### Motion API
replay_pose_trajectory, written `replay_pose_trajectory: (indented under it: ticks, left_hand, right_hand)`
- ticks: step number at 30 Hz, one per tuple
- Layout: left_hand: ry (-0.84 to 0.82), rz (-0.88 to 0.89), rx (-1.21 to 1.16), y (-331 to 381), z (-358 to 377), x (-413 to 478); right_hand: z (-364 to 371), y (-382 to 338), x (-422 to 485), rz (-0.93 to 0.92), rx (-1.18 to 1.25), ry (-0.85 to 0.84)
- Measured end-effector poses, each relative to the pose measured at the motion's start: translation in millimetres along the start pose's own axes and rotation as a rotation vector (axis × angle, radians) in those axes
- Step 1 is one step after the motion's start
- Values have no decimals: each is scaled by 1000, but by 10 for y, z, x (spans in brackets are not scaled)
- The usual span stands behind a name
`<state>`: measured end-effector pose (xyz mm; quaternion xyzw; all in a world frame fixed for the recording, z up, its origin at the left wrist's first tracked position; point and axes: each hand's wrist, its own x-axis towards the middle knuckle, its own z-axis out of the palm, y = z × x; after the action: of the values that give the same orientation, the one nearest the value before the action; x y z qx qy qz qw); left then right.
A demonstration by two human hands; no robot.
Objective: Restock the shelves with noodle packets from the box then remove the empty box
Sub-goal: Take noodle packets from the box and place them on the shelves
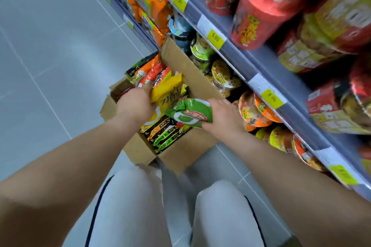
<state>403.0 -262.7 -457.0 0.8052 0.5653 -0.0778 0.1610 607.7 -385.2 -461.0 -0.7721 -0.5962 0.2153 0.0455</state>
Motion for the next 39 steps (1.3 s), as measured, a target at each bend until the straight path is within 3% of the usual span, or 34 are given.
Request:
replay_pose_trajectory:
  ticks: [7,14,18,22,28,34,39]
  left_hand:
    - [28,-144,-169,70,-1708,-1039]
    - [131,-269,-238,-41,-2697,-1847]
    - [207,-338,-278,-340,-2955,-2054]
    - [268,-317,-381,-967,-3131,-2054]
    - [251,-228,-450,-2052,-3621,-1867]
    - [304,-102,-406,-2757,-4142,-1301]
    - [360,-12,-382,-2949,-4429,-500]
  right_hand:
    - [-1588,-631,-720,141,75,31]
    - [-2621,-1226,-1102,44,111,74]
    - [-2850,-1728,-1105,34,116,151]
    - [-2869,-2424,-966,17,140,241]
    - [-2792,-3515,-635,132,191,375]
    - [-2888,-4198,-216,184,143,531]
    - [-2955,-4398,448,168,-8,636]
